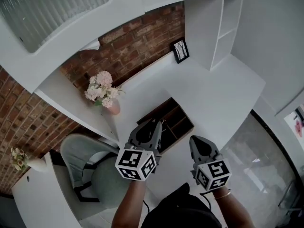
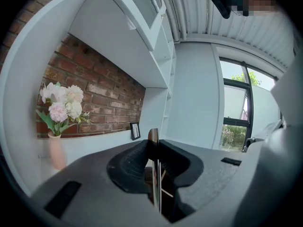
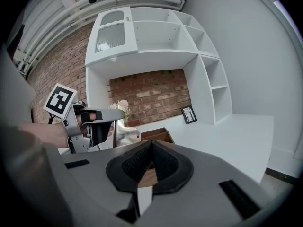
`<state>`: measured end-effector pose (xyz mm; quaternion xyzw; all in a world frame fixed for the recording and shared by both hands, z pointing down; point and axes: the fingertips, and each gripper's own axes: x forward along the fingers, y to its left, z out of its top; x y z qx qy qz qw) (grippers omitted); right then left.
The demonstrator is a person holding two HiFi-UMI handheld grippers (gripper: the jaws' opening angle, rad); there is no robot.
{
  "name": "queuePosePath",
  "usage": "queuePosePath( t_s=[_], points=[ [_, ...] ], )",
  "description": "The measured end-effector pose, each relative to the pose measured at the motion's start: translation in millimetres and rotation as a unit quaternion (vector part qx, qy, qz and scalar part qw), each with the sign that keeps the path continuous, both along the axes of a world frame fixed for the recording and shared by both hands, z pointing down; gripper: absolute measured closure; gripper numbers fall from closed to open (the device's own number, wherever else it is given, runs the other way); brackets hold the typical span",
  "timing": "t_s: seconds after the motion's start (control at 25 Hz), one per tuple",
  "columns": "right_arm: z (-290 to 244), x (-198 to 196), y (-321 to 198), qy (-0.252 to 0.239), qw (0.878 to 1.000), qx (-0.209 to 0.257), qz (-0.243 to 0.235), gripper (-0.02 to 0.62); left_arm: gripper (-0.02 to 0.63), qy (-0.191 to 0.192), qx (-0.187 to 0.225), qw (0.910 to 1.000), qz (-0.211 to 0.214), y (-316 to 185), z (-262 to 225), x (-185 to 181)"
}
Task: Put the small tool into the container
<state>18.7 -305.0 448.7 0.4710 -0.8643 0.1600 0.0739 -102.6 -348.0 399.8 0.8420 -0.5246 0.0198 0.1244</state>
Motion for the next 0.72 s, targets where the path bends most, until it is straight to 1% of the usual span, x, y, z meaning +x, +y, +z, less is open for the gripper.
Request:
queuePosePath(
  t_s=[0.16,0.32,0.6,0.72],
  points=[
    [7.0,-1.4,1.9,0.0,1.0,-0.015,-0.003,0.594,0.529,0.0,-0.014,0.9999,-0.006,2.5,13.1,-1.1],
    [9.9,-2.1,2.3,-0.001,1.0,-0.018,-0.005,0.594,0.529,-0.005,-0.027,0.9996,-0.009,5.9,26.5,-1.9],
    [11.3,-1.0,2.8,-0.003,1.0,-0.012,-0.002,0.594,0.529,-0.031,-0.046,0.9984,-0.009,11.1,46.9,2.0],
    [15.1,-0.8,5.8,0.001,1.0,-0.021,-0.005,0.594,0.529,-0.037,-0.053,0.9979,-0.009,12.1,53.4,2.0]
  ],
)
